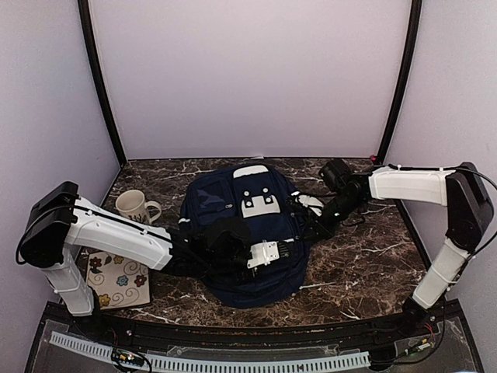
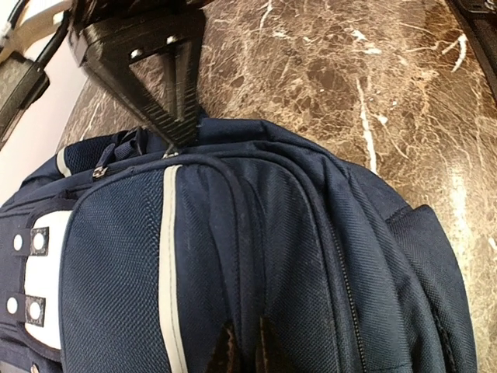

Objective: Pack the student bag
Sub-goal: Zip the upper front pocket of the student bag, then place the student bag at the center of the board.

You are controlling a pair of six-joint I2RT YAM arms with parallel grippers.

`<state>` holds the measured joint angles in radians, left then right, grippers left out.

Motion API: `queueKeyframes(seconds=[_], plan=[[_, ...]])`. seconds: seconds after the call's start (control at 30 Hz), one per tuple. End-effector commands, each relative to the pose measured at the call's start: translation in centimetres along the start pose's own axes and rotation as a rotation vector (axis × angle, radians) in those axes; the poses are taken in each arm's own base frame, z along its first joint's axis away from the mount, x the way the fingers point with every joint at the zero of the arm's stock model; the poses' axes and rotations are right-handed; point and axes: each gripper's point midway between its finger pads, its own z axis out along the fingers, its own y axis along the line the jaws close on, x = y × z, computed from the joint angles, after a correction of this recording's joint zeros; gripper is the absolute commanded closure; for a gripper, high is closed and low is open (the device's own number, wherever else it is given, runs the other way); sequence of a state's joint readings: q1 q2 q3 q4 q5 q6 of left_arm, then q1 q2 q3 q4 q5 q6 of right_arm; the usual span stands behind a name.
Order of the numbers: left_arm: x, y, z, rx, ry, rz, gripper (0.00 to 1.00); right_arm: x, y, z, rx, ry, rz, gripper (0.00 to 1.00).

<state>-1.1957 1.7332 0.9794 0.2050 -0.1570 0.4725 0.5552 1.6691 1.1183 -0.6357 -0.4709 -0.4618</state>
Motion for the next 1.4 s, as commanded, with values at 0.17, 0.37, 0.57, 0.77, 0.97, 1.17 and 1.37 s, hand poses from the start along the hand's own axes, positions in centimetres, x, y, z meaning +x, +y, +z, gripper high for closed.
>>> queueKeyframes(seconds=[0.17, 0.37, 0.57, 0.77, 0.97, 1.17, 1.37], plan=[[-2.8, -5.6, 0.5, 0.157, -0.14, 0.246, 1.0, -2.7, -3.1, -6.1, 0.234, -0.161, -0.013, 0.64], [-4.1, -10.9, 1.9, 0.231, -0.157, 0.404, 1.0, -2.4, -3.4, -8.7, 0.294, -0.21, 0.014, 0.58], [0.4, -8.6, 1.1, 0.107, -0.008, 0.395, 1.0, -2.8, -4.3, -9.4, 0.331, -0.246, 0.036, 0.55], [3.1, -3.1, -1.7, -0.039, 0.065, 0.207, 0.89, -4.6, -5.8, -11.0, 0.391, -0.318, 0.043, 0.54], [0.2, -0.5, -4.2, -0.102, 0.001, 0.102, 0.56, -6.2, -6.8, -12.8, 0.414, -0.376, 0.066, 0.52], [-4.0, 2.4, -8.6, -0.135, -0.077, 0.116, 0.46, -9.9, -7.6, -22.5, 0.5, -0.519, 0.117, 0.5], [-6.1, 8.3, -13.1, -0.252, -0.118, 0.08, 0.25, -9.0, -9.3, -29.6, 0.798, -0.662, 0.229, 0.01]])
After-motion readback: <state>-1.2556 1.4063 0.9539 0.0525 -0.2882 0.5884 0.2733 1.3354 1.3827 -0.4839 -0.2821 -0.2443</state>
